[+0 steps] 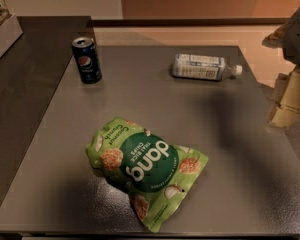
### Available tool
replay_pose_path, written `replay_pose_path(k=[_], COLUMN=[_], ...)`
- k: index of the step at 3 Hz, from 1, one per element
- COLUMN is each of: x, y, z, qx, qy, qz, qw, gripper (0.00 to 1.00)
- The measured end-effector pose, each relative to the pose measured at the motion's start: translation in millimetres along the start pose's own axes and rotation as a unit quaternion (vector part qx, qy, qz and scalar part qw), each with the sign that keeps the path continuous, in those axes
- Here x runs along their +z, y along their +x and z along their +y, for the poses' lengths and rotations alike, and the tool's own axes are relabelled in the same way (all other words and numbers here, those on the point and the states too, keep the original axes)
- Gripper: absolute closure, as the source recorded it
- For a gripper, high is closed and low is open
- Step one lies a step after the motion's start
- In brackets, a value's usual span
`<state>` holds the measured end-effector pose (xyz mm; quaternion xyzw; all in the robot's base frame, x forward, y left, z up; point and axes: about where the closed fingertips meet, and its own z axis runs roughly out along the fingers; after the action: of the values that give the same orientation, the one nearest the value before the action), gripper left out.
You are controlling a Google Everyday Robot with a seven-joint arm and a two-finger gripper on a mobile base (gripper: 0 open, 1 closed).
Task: Pick green rice chip bag
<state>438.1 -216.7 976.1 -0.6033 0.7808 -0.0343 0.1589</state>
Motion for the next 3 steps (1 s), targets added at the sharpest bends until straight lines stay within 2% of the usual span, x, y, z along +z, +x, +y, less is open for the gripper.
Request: replay_pose_path(k=[1,3], x=[-1,14], y=[-2,-43], z=[0,41], qx=[-0.003,-0.055], qy=[-0.001,-0.044], qz=[-0.003,-0.024], qw=[1.0,0.9972], gripper=[0.0,0.0])
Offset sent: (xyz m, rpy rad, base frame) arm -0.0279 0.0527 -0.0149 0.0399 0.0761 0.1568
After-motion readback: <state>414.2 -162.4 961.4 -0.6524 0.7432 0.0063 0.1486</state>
